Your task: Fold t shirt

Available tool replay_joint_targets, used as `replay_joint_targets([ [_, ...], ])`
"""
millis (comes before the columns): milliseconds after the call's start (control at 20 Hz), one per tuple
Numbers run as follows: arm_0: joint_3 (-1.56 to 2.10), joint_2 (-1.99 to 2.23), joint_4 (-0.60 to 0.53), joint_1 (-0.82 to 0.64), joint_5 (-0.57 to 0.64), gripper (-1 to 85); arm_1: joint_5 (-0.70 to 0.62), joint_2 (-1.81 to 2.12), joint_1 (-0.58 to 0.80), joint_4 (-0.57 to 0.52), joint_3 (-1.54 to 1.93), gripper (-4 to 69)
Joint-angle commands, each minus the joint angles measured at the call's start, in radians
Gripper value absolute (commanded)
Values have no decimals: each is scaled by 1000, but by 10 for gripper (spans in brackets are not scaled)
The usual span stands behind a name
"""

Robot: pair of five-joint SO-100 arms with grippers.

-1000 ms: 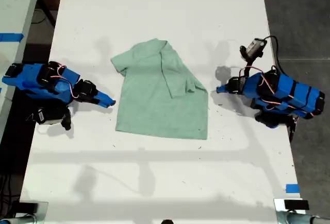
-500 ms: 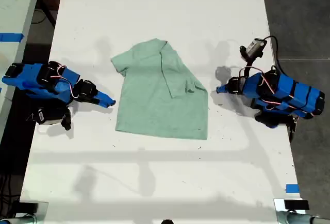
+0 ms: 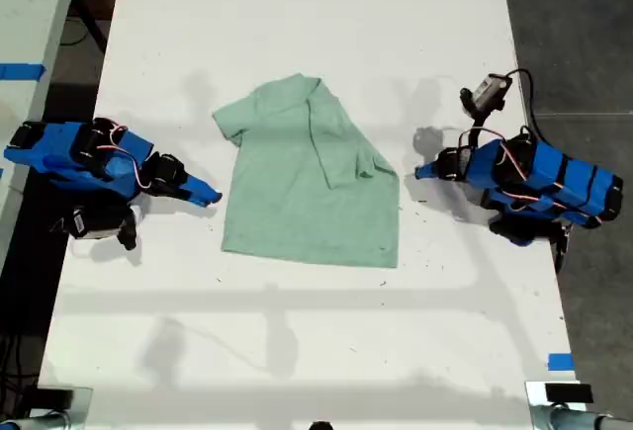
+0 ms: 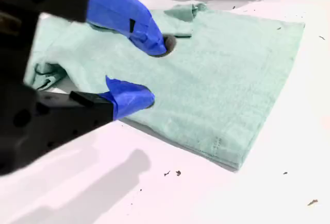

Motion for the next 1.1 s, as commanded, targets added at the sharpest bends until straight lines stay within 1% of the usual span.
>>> replay_joint_targets([
  [0, 5, 8, -2, -20, 6, 128, 14, 15, -12, 15, 21, 14],
  [1050, 5, 8, -2, -20, 6, 128, 29, 15, -6, 17, 29, 14],
])
